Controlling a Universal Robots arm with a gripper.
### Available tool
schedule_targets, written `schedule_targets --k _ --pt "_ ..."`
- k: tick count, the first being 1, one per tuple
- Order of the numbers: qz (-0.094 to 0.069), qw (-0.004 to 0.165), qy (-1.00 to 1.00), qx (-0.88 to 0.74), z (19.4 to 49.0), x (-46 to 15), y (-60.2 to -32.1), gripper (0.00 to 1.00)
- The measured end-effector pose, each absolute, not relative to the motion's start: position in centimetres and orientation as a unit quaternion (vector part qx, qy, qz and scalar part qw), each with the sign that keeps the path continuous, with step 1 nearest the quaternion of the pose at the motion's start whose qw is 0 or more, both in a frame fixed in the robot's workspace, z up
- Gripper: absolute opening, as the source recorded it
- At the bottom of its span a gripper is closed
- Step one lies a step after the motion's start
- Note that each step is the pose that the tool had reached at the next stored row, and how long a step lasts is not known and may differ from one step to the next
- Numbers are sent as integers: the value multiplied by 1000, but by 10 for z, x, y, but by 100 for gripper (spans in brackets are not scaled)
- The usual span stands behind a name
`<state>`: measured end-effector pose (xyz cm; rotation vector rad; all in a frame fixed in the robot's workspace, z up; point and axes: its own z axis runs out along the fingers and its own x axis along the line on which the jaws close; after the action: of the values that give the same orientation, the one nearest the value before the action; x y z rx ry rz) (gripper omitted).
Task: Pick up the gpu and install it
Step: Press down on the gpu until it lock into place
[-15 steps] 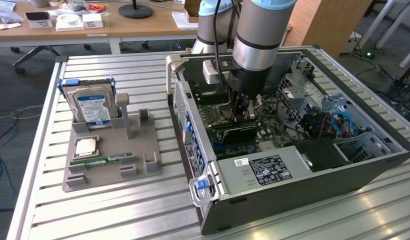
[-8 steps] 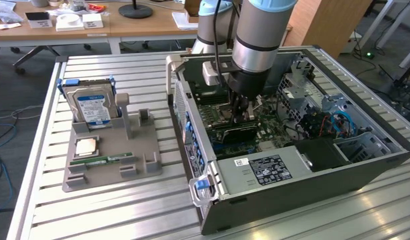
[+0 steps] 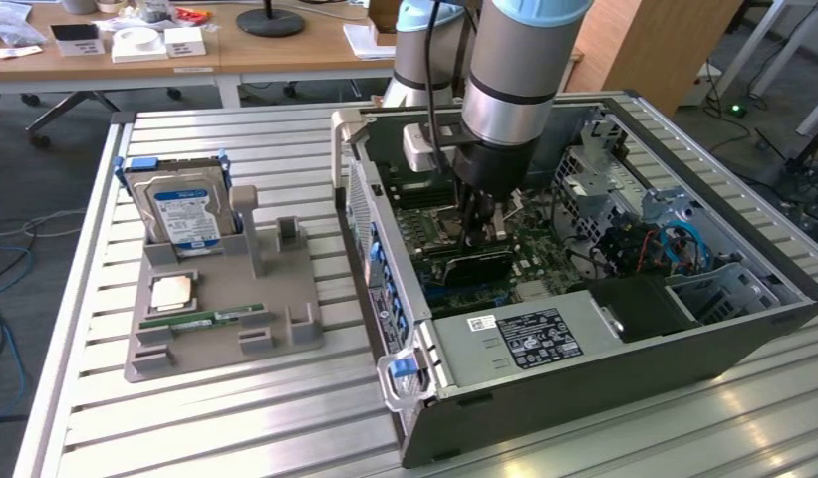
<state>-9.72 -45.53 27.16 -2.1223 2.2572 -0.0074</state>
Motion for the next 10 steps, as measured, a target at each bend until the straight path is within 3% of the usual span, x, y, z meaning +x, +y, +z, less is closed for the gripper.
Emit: schedule_targets --k 10 --pt "-2 22 728 -685 267 -97 -455 11"
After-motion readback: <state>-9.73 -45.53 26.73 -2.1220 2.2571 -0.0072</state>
